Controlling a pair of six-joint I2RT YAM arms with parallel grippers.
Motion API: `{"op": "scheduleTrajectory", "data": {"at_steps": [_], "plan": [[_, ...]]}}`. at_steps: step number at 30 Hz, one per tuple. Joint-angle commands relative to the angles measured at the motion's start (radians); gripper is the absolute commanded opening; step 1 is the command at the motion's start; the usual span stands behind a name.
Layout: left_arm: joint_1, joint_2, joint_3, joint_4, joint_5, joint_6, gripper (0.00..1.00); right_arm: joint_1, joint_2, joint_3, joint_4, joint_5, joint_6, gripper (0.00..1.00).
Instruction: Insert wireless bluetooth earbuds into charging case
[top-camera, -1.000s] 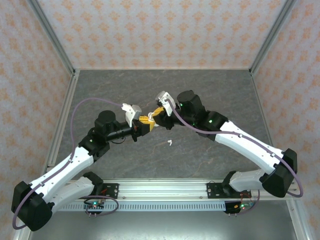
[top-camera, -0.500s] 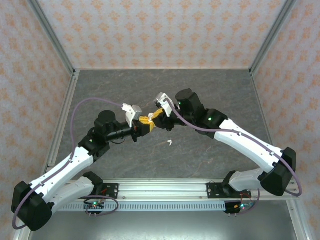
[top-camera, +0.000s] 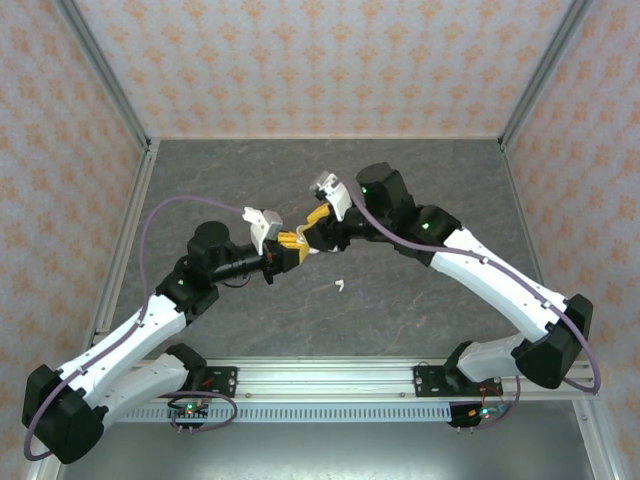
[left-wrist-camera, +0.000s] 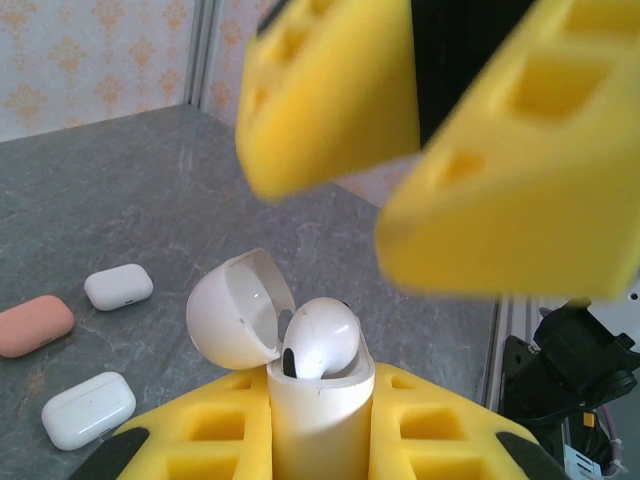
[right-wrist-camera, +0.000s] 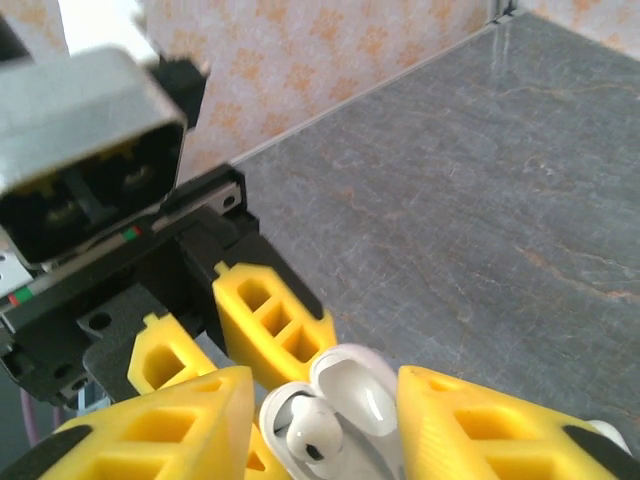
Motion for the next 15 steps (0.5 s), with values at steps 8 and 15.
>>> {"op": "scheduleTrajectory", "data": {"at_steps": [8,15], "plan": [[-0.007,-0.029,0.005,0.108,-0.048,0.008,0.00,-0.110,-0.076,0.014,0.003,0.075,0.196,0.59],[-0.007,-0.065,-0.002,0.134,-0.119,0.019,0.00,-0.185,-0.100,-0.085,-0.103,0.274,0.350,0.71]]}}
